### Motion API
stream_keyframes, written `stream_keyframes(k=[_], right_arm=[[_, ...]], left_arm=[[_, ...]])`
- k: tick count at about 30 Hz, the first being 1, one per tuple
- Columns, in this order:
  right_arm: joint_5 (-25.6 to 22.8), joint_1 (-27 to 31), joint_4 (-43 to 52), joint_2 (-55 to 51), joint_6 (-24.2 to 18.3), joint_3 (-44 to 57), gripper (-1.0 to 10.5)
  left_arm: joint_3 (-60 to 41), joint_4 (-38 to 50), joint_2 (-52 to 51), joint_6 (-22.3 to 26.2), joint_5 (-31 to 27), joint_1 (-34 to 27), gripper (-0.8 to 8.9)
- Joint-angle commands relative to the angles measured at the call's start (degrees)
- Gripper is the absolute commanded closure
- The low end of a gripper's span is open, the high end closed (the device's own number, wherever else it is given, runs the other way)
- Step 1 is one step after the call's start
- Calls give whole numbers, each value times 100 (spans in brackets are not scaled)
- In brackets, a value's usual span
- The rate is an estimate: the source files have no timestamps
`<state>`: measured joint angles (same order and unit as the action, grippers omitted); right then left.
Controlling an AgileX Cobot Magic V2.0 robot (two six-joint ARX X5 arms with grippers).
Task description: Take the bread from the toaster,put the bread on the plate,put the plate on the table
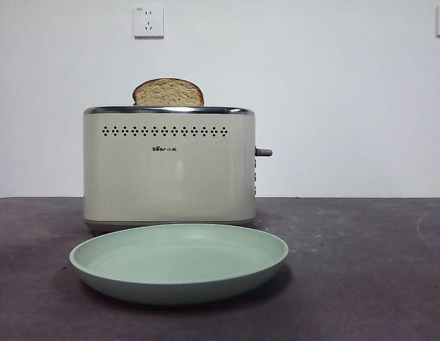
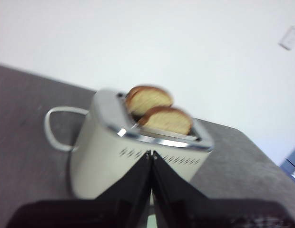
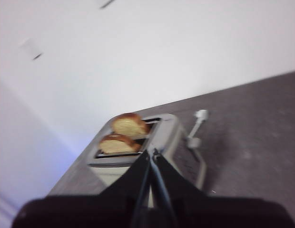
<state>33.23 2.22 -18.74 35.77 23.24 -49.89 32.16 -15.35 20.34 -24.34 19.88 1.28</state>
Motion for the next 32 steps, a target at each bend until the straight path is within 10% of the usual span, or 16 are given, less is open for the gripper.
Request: stream_keyframes(k=[1, 9, 15, 21, 32], right_arm=[[372, -15, -186, 505, -463, -634, 954], [887, -122, -896, 1646, -1060, -1853, 925], [883, -323, -968, 1980, -1093, -1932, 657], [866, -470, -1095, 2127, -1268, -1932, 657], [855, -553, -1088, 2288, -1281, -1932, 662]], left_arm=[[590, -2, 553, 319, 382, -15, 819], [2682, -994, 2461, 1097, 1676, -13, 819], [3987, -2109, 3770, 1974, 1812, 2, 804], [4660, -2299, 4680, 2208, 1773, 142, 368], [6356, -2992, 6502, 4194, 1384, 763, 373]])
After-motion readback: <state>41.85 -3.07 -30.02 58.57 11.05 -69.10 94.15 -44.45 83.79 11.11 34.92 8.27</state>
